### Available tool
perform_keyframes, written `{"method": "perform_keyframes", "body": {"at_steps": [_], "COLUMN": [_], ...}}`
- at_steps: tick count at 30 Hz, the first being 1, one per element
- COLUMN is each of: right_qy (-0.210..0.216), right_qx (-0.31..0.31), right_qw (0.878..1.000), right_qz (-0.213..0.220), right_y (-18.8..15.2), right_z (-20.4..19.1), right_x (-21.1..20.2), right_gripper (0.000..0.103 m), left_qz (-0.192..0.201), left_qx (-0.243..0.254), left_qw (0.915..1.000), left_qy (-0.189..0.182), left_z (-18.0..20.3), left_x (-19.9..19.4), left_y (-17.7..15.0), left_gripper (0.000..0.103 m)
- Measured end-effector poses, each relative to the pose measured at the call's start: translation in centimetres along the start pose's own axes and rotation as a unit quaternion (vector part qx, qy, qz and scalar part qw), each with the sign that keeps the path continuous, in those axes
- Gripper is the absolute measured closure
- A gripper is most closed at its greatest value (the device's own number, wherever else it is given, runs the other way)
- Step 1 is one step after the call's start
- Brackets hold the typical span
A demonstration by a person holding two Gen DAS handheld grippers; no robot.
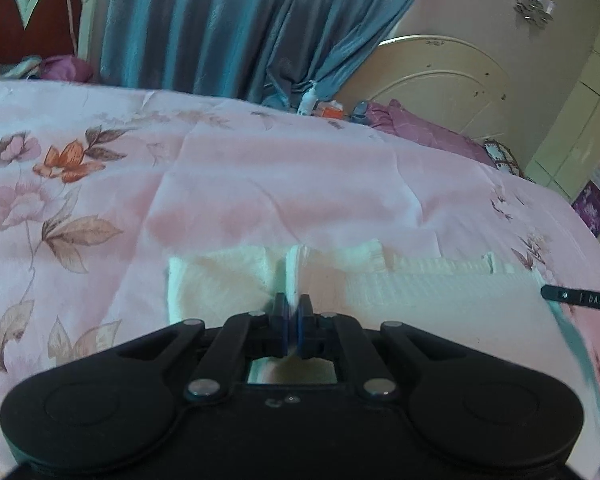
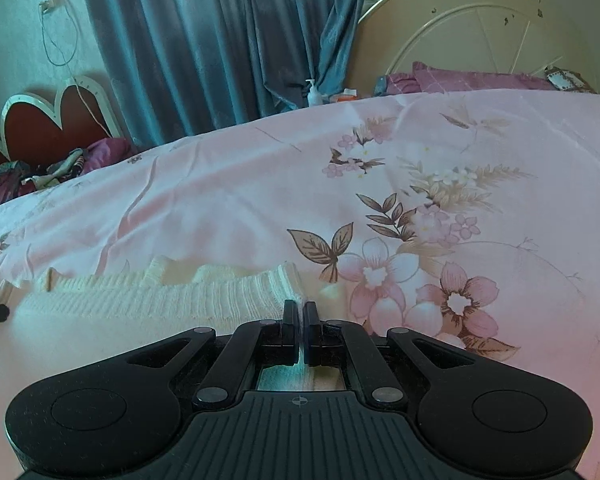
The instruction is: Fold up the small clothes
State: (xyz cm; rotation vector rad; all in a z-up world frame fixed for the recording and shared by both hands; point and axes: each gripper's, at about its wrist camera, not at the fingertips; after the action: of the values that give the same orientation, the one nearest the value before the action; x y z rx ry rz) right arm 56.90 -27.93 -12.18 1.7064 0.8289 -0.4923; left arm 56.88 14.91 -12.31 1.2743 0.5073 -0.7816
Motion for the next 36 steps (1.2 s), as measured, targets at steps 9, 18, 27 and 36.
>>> {"method": "perform_keyframes", "body": {"at_steps": [9, 18, 27, 36], "right_qy": [-0.023, 0.088, -0.072, -0.006], "right_qx": [-0.015, -0.135, -0.028, -0.057], "right_qw": [0.998, 0.987, 0.997, 0.997], "right_qz": [0.052, -0.006, 0.029, 0.049], "right_y": [0.9, -1.2, -0.8, -0.9], "right_z": [-2.1, -13.9, -4.0, -6.6], "right_x": [-3.1, 1.7, 1.7, -1.6], "right_gripper": [0.071, 0.071, 0.071, 0.071], "left_qz": [0.099, 0.034, 0.056, 0.101], "left_qx": [0.046, 0.132, 0.113, 0.124], "left_qw": [0.9920, 0.9907, 0.9890, 0.9849], "left_qy": [0.064, 0.002, 0.078, 0.068], "left_z": [2.4, 10.0, 4.6, 8.6], "left_x": [-4.0, 0.2, 1.4, -2.3], "left_y": [0.1, -1.0, -0.7, -1.7], "left_gripper": [0.035, 0.040, 0.029, 0.026]}}
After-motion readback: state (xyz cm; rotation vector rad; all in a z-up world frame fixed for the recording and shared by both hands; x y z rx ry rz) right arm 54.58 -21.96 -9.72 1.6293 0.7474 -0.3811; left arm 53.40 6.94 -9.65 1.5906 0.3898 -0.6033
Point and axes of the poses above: each gripper's, at about its wrist camera, not at the fingertips, and x roughly the way its jaws point, z to its right, y to its top, and after that the axes turned 4 degrees about y, right-handed
